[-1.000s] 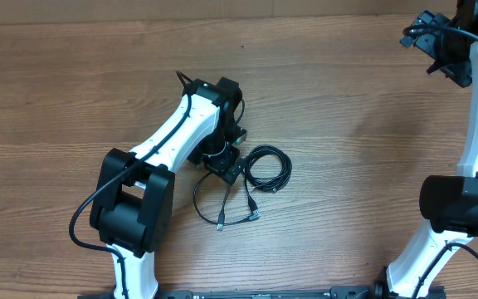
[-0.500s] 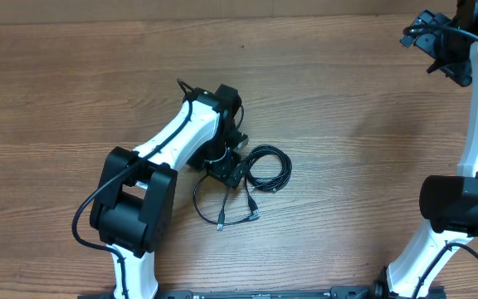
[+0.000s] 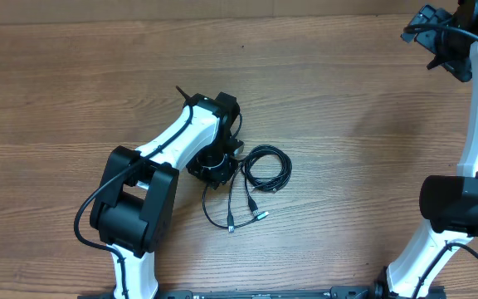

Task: Untangle cables
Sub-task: 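Grasp one black cable with the left gripper and lift it upward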

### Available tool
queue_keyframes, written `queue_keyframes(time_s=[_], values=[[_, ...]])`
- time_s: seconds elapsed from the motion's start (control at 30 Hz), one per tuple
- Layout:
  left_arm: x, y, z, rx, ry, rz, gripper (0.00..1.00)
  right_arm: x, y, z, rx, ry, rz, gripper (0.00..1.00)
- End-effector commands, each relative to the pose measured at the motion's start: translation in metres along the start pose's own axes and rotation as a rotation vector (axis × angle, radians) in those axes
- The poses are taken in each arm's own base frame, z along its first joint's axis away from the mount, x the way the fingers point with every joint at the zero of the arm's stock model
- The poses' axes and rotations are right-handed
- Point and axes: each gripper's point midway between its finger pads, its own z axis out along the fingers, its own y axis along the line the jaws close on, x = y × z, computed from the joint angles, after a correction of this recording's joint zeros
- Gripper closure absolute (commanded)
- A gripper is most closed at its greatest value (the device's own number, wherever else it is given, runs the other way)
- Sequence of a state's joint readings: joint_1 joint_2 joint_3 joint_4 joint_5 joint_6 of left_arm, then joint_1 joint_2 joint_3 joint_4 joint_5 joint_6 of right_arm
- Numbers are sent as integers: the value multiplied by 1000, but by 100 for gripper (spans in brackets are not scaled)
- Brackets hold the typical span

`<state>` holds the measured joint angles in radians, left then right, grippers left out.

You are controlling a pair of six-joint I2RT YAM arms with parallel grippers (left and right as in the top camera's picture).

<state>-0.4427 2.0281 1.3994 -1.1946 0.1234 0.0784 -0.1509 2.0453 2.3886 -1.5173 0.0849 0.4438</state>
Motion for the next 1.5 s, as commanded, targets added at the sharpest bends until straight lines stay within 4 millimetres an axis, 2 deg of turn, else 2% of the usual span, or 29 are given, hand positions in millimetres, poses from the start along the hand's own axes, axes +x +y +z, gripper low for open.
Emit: queue_keyframes(time_s=[0.0, 0.13, 0.27, 0.43, 0.47, 0.63, 0.7, 0.73, 0.8, 0.9, 1.03, 1.17, 1.23, 1.47], values=[[-12, -1, -9, 10, -40, -65, 96, -3, 0, -3, -6, -15, -1, 0], [-39, -9, -37, 43, -142, -51, 96, -2, 2, -3, -12, -11, -1, 0], [-76, -14, -85, 52, -306, -54, 96, -2, 2, -3, -15, -8, -1, 0], [-118, -19, -166, 52, -564, -46, 96, 1, 5, -4, -31, 5, -1, 0], [-123, -21, -180, 51, -602, -40, 96, 1, 6, -4, -36, 8, -2, 0], [-141, -29, -274, 41, -867, 1, 96, 1, 6, -4, -36, 8, -2, 0], [-143, -31, -306, 36, -959, 5, 96, 1, 6, -4, -36, 9, -2, 0], [-142, -33, -335, 40, -1039, 4, 96, 2, 6, -4, -39, 10, -2, 0], [-140, -36, -366, 40, -1128, 6, 96, 3, 8, -4, -50, 16, -2, 0], [-133, -36, -407, 14, -1246, 0, 96, 4, 11, -3, -65, 26, -3, 0], [-116, -35, -450, -20, -1366, -8, 96, 6, 13, 1, -71, 40, -7, 0], [-100, -41, -487, -19, -1478, 9, 96, 18, 33, 12, -181, 122, -82, 0], [-95, -43, -501, -19, -1523, 16, 96, 21, 36, 18, -193, 142, -91, 0], [-91, -42, -519, -16, -1593, -12, 96, 15, 40, 26, -200, 127, -91, 0]])
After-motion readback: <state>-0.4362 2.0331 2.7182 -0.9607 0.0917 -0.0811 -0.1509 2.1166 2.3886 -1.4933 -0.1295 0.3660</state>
